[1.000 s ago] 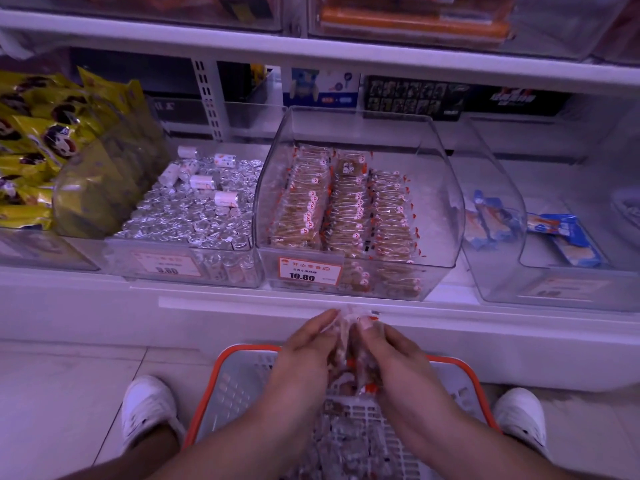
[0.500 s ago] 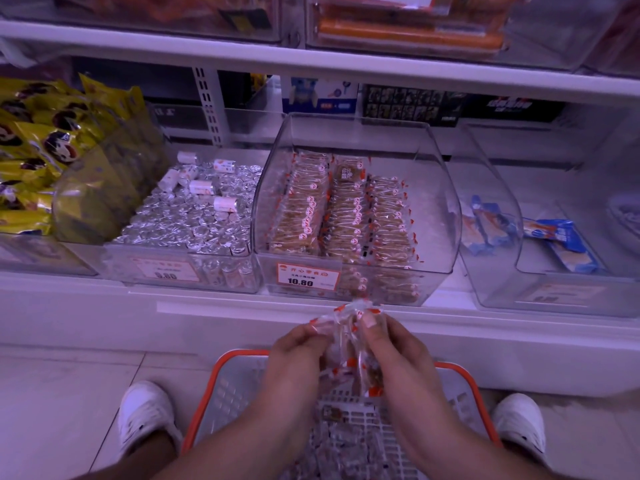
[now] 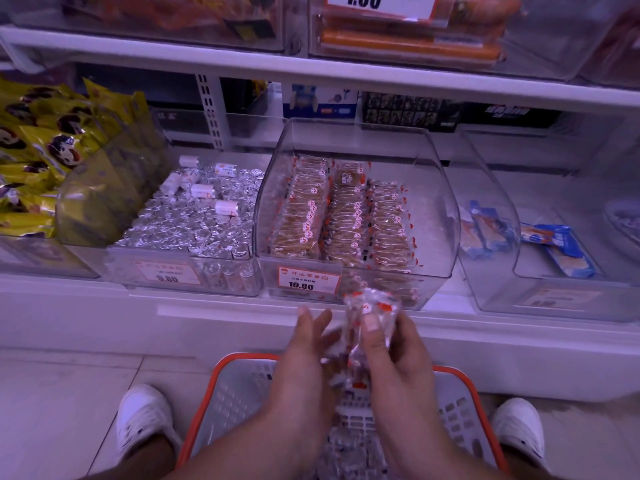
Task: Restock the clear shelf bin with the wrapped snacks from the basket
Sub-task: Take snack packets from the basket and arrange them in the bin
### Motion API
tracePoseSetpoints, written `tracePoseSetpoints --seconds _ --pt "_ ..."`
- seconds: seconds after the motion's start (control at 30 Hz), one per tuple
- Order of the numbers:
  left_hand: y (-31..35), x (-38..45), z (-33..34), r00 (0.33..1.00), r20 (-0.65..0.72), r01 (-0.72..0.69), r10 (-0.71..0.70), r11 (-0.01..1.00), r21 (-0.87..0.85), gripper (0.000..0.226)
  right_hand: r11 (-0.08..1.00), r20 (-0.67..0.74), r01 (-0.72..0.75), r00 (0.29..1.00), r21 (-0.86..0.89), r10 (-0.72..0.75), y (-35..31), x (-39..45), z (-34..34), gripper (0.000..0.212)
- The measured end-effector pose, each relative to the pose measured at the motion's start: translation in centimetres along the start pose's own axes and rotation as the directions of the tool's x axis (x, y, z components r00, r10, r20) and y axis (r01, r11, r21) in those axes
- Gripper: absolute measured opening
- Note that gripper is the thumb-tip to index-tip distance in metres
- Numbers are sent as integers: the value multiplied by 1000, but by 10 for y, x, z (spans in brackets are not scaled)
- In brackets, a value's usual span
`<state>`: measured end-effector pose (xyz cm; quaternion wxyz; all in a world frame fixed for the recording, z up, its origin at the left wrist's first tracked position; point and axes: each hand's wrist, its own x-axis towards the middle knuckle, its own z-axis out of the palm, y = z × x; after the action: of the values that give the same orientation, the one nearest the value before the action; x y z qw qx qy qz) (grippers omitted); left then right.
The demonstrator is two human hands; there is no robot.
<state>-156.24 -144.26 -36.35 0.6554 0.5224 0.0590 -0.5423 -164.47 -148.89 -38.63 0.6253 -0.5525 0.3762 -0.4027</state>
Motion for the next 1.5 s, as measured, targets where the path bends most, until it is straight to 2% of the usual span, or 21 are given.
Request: tracePoseSetpoints --seconds 0.03,0.1,0.2,0.33,0.53,0.6,0.67,0.7,0.73,0.8,0.83,0.87,0.93,0.97,1.03,1.1,1.17,1.23,1.3,1.4,1.5 --pt "3 -1 0 994 60 95 -88 988 -124 62 997 -14 82 997 -15 -82 -4 0 0 67" --pt "8 -5 0 971 196 180 -138 959 -218 66 979 19 205 979 -16 -205 -10 -3 -1 73" --pt "18 -11 2 943 320 165 -95 967 -197 46 961 189 268 949 -62 -252 -12 -13 2 77" --pt "20 -16 4 976 217 36 -21 997 -69 39 968 320 226 930 -114 -179 -7 -20 1 77" --pt "14 -28 -1 981 179 -112 67 961 252 38 963 336 144 940 -229 -61 -6 -26 -3 75" --pt "20 -25 -1 985 118 -150 126 965 217 36 950 303 154 951 -271 -68 -11 -25 -2 76" --pt "32 -26 1 945 166 -325 280 849 417 31 939 284 196 952 -283 -113 -29 -17 -2 75" --pt "43 -29 3 903 186 -426 386 755 499 31 937 276 216 951 -276 -138 -44 -9 -2 70" --pt "54 -28 1 824 212 -551 526 654 519 33 928 276 240 948 -285 -160 -60 0 -2 61" --pt "77 -21 -11 521 315 -755 794 256 604 38 876 327 326 921 -354 -211 -92 31 -2 34" --pt "88 -13 -20 352 382 -765 855 28 643 36 836 370 370 903 -406 -219 -105 51 1 24" --pt "100 -4 -28 247 425 -728 871 -123 674 34 772 409 419 884 -478 -226 -115 76 4 18" --pt "118 15 -40 183 454 -622 872 -255 740 36 573 460 508 854 -643 -241 -125 134 13 23" --pt "124 22 -43 208 451 -580 868 -262 771 39 458 475 520 852 -721 -220 -126 164 18 36" --pt "129 31 -44 345 420 -525 840 -199 828 46 200 493 513 858 -835 -141 -122 216 25 66" --pt "129 40 -47 446 408 -495 797 -160 854 52 52 550 554 832 -831 -70 -109 255 31 75" --pt "130 45 -48 452 426 -482 783 -187 856 51 -6 612 612 791 -791 6 -88 280 33 67" --pt "132 48 -49 424 444 -497 789 -207 843 50 -85 598 603 797 -793 83 -66 292 35 63" --pt "132 49 -50 418 462 -519 782 -212 828 51 -125 528 537 843 -834 102 -51 293 34 67" --pt "133 50 -51 411 469 -538 782 -207 817 51 -108 406 415 909 -903 98 -49 288 32 77" --pt "132 50 -51 419 466 -532 779 -205 822 51 61 289 287 957 -956 36 -53 278 37 88"
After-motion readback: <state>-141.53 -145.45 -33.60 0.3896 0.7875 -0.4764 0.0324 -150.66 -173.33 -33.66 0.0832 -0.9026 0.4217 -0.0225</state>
